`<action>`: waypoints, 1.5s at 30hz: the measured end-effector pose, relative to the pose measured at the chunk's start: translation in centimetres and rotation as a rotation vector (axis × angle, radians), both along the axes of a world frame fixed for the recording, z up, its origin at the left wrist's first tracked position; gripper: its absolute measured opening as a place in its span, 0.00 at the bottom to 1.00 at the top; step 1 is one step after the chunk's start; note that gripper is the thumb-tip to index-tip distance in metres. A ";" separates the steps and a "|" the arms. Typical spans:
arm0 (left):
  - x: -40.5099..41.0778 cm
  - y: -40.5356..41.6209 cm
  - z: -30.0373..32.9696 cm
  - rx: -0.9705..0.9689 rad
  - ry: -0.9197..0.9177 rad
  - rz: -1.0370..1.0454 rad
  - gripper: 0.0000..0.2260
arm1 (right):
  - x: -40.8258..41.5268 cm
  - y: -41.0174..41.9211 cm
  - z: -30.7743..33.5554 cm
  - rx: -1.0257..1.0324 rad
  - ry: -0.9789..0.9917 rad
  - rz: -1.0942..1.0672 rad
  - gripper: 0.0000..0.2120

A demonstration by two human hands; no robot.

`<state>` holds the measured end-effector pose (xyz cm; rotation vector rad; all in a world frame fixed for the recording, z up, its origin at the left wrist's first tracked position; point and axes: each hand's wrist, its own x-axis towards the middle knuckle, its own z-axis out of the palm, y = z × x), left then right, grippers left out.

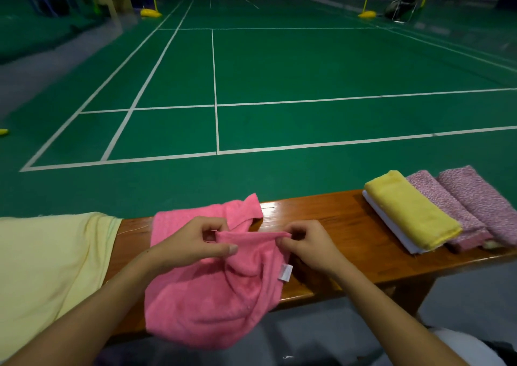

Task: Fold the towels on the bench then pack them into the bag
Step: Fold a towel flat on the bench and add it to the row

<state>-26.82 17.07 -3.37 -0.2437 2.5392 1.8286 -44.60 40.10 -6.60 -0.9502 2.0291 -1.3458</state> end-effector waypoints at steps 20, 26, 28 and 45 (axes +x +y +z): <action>2.5 -2.2 1.7 -0.047 0.093 0.083 0.13 | 1.1 -6.1 0.0 -0.458 -0.595 -0.095 0.07; 2.8 -3.3 1.0 -0.706 0.200 0.228 0.17 | -1.1 -4.2 1.4 -0.386 -0.362 0.000 0.09; 2.9 -3.3 1.3 -1.010 0.226 0.283 0.22 | -1.7 -3.6 2.0 -0.295 -0.153 0.060 0.09; 2.5 -1.9 6.2 -0.791 0.546 0.372 0.14 | 0.0 -1.6 8.1 -0.160 0.922 -0.034 0.09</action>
